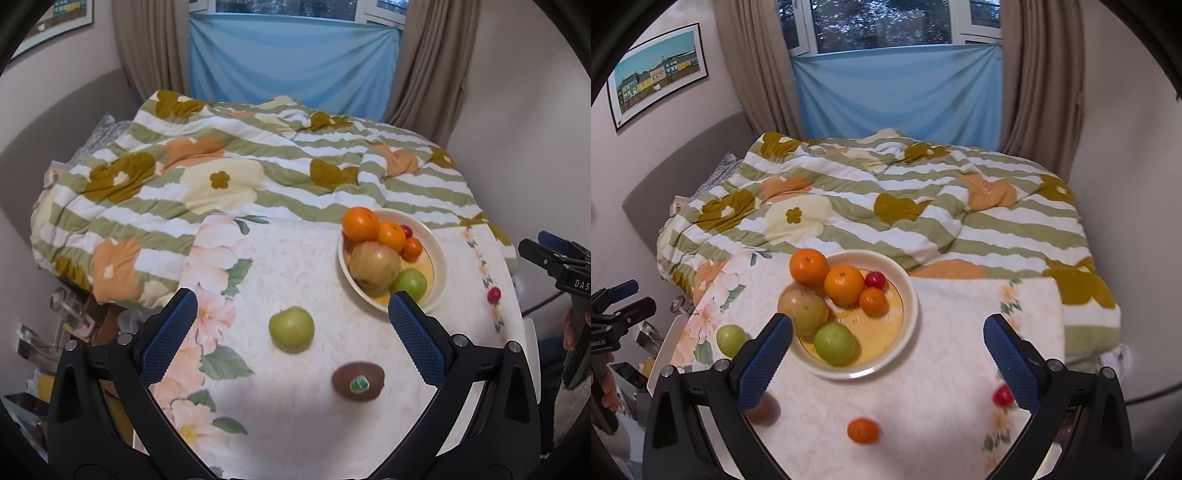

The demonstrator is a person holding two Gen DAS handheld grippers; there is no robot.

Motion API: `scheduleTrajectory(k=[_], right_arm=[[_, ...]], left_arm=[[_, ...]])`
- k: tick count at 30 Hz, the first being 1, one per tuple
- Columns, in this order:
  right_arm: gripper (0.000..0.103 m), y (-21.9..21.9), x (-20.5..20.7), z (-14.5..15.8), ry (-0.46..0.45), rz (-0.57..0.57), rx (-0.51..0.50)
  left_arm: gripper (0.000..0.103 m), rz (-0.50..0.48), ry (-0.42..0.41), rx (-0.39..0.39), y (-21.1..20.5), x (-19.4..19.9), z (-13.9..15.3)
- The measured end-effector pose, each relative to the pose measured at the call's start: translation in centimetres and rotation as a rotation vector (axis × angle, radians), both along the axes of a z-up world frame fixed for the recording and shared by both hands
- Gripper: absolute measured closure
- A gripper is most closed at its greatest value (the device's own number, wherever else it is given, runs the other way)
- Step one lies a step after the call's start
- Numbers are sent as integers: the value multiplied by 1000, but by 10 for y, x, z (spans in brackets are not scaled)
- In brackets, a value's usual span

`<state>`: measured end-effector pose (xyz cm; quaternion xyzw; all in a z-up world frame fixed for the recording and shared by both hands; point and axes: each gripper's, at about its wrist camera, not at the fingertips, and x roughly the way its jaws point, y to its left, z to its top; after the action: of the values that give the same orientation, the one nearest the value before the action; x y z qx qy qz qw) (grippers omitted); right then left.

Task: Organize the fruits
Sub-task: 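Move both tools back toward the kiwi and the other red tomato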

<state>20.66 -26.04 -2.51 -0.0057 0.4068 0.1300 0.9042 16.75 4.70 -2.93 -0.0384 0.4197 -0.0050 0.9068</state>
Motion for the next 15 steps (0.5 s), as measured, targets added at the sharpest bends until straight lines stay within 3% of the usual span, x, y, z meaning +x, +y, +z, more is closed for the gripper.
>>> scheduleTrajectory(k=[7, 15], right_arm=[[0, -11, -36, -4, 0, -89, -28], [0, -38, -50, -31, 37, -114, -48]], left_arm=[[0, -71, 10, -33, -8, -28, -8], [0, -109, 62, -47, -36, -41, -36]])
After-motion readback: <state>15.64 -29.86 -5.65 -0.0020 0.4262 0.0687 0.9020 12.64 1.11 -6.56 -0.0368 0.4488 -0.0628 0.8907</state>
